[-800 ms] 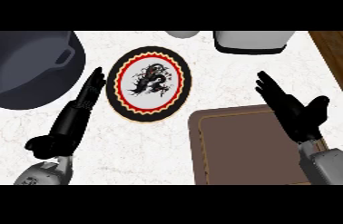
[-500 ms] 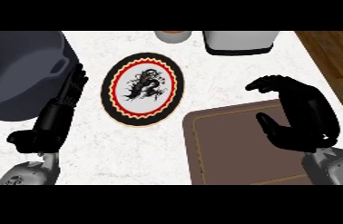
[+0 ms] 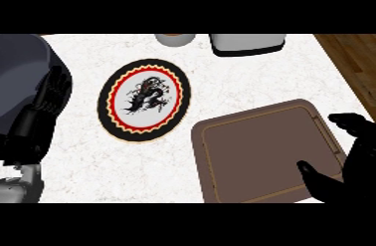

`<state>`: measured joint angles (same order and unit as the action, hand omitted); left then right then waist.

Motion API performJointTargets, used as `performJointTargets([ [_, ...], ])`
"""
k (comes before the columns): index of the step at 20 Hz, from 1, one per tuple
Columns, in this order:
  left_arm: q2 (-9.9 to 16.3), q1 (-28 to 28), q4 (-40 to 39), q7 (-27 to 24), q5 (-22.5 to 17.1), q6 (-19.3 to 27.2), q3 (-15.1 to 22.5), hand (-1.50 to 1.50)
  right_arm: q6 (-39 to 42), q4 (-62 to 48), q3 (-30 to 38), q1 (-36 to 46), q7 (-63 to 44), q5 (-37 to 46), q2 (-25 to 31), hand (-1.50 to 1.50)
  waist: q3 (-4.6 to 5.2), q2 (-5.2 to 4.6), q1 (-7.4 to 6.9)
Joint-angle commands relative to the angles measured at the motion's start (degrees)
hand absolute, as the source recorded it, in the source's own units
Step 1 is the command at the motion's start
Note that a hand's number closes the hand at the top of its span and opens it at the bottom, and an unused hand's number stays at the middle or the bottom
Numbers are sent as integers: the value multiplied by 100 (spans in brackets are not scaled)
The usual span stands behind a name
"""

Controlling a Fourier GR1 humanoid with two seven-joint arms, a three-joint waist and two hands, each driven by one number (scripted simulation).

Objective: Pick the bell pepper from the tray and place it in the plate

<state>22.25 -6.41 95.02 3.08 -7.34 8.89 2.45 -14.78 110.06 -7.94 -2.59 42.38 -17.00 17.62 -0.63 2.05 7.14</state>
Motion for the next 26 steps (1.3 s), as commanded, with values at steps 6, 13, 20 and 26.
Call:
performJointTargets([
  [6,248,-20,98,111,-290,-298,-262,0,1514,416,413,-2626,3294,-954,-766,-150,11,-76,-99],
  [13,211,-101,-42,5,-287,-370,-283,0,2092,-314,1883,-4482,3679,-808,-365,-150,45,-128,-223],
  [20,251,-376,-64,66,-416,-619,-290,0,1966,-1319,2661,-5430,3658,218,-83,-150,55,-166,-463],
  [26,192,-758,-181,453,-255,-575,-158,0,1458,-1716,2541,-5141,3407,1478,-97,-150,56,-189,-603],
])
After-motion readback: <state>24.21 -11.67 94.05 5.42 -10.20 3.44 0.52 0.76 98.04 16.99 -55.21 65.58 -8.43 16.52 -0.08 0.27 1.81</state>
